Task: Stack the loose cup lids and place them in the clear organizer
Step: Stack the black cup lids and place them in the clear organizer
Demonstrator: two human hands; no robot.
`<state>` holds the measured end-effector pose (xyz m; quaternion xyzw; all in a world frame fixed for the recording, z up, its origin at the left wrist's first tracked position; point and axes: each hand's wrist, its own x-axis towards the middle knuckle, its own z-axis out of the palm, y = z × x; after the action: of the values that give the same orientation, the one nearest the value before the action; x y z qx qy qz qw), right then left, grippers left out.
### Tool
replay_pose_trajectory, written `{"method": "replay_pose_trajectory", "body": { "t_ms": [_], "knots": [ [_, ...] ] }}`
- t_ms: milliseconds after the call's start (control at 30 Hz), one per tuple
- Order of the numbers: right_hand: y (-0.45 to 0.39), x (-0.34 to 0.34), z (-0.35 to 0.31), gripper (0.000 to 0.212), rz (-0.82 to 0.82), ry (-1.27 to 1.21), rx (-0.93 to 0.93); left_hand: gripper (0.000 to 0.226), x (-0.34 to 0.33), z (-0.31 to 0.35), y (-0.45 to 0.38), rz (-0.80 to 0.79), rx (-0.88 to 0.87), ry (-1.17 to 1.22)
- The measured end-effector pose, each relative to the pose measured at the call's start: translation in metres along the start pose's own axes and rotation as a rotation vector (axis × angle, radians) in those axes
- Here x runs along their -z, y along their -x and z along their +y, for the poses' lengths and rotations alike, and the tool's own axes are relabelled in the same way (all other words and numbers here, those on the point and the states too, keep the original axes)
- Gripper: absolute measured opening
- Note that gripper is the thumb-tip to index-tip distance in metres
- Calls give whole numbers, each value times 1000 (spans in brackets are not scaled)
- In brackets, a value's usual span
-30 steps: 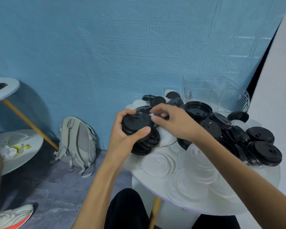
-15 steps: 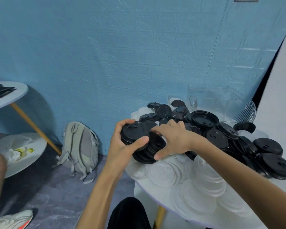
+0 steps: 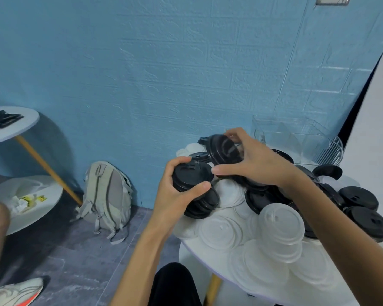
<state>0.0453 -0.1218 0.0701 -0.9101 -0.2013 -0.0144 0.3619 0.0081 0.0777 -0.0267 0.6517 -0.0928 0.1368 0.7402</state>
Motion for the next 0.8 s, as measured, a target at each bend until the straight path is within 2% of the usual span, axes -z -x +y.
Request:
{"method": "replay_pose_trajectory", "body": {
  "t_ms": [100, 200, 367, 467, 567, 633, 733, 800],
  "knots": [
    [1, -18, -10, 78, -103, -180, 30, 77, -7, 2, -1, -26, -28, 1],
    [-1, -33, -13, 76, -91, -195, 73, 89, -11, 2, -3, -13, -49, -36],
    [-5, -32, -11, 86, -129, -185, 30, 116, -12, 3, -4, -11, -73, -55],
    [-6, -34, -10, 80, -152, -336, -24, 108, -13, 4, -6, -45, -110, -58],
    [-4, -36, -8, 73, -241, -585, -96, 88, -17, 8, -6, -17, -117, -64],
    [-3, -38, -6, 60, -270, -685, -108, 79, -17, 8, -6, 1, -121, -58],
    [-2, -41, -8, 31, -202, -747, -155, 70, -17, 7, -6, 16, -73, -27],
    [-3, -44, -7, 24, -136, -752, -177, 68, -18, 6, -6, 27, -42, -19]
  ]
}}
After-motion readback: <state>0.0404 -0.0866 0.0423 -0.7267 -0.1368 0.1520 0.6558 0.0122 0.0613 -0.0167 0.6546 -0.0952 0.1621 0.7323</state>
